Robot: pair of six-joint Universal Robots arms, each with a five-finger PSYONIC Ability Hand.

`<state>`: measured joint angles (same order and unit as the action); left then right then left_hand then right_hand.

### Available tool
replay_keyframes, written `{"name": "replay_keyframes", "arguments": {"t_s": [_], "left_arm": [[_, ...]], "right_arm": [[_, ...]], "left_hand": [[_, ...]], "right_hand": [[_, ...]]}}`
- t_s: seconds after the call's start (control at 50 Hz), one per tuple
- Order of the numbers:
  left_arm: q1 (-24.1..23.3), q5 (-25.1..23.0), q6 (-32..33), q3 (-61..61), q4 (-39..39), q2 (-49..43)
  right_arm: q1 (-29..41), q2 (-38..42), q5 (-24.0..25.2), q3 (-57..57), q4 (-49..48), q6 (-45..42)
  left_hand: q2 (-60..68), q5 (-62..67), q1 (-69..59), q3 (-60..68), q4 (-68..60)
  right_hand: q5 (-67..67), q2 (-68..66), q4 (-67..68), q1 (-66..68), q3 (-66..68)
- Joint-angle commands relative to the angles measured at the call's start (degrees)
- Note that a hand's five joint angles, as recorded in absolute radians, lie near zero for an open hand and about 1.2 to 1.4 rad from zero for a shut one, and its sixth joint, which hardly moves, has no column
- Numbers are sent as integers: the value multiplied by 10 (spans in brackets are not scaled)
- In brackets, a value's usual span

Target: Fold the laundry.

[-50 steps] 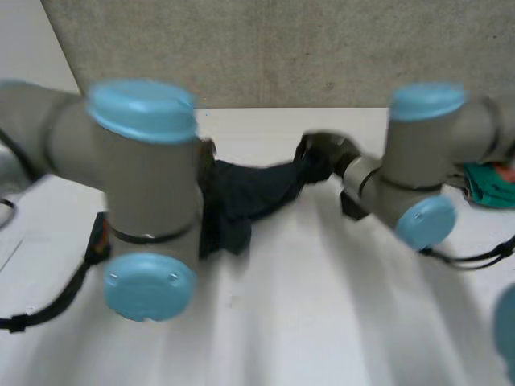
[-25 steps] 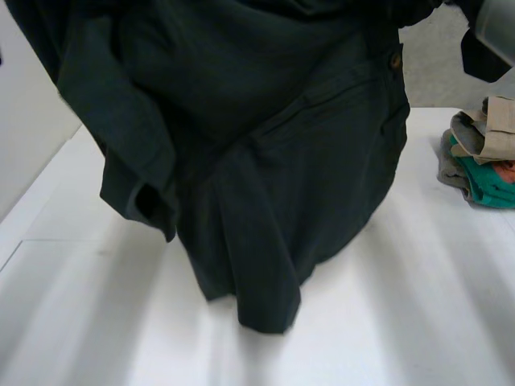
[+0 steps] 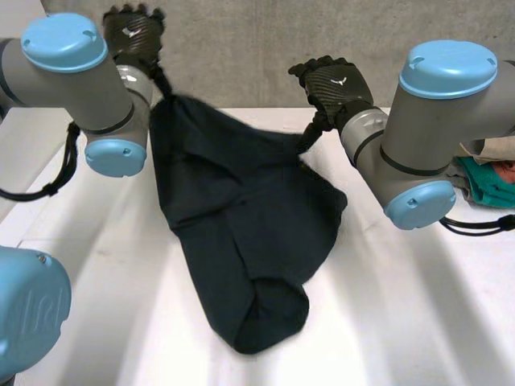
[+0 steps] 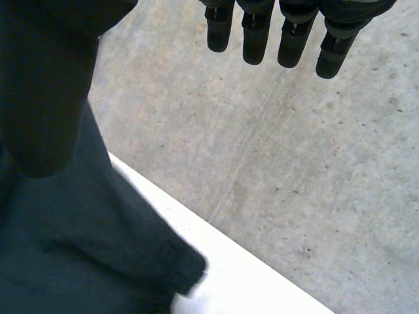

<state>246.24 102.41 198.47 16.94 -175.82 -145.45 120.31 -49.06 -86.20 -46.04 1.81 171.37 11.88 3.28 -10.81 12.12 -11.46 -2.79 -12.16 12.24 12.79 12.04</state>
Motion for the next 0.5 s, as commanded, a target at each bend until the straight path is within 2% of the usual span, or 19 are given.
{"name": "replay_keyframes", "arguments": {"t_s": [0.02, 0.12, 0.22, 0.26, 0.36, 0.5], "left_arm": [[6, 75, 7, 83, 29, 64], [-15, 45, 7, 213, 27, 157], [-68, -31, 9, 365, 31, 255], [-88, -45, 11, 406, 35, 276], [-161, -75, 28, 535, 35, 321], [-249, -85, 55, 608, 4, 303]], "right_arm": [[-60, -17, 18, -6, 38, -15], [-83, -16, 47, -14, 99, -52], [-104, -11, 106, -47, 171, -165], [-110, -9, 123, -61, 180, -201], [-122, 11, 168, -106, 167, -296], [-115, 51, 178, -122, 104, -313]], "left_hand": [[-19, -33, 8, -21, 15], [-19, -33, 8, -21, 15], [-19, -33, 8, -21, 15], [-19, -33, 8, -21, 15], [9, -6, -19, 6, -13], [-15, -29, 4, -17, 11]], "right_hand": [[28, 22, -22, -28, -20], [28, 22, -22, -28, -20], [28, 22, -22, -28, -20], [13, 7, -7, -13, -5], [-33, -39, 38, 33, 40], [-113, -120, 119, 113, 121]]}}
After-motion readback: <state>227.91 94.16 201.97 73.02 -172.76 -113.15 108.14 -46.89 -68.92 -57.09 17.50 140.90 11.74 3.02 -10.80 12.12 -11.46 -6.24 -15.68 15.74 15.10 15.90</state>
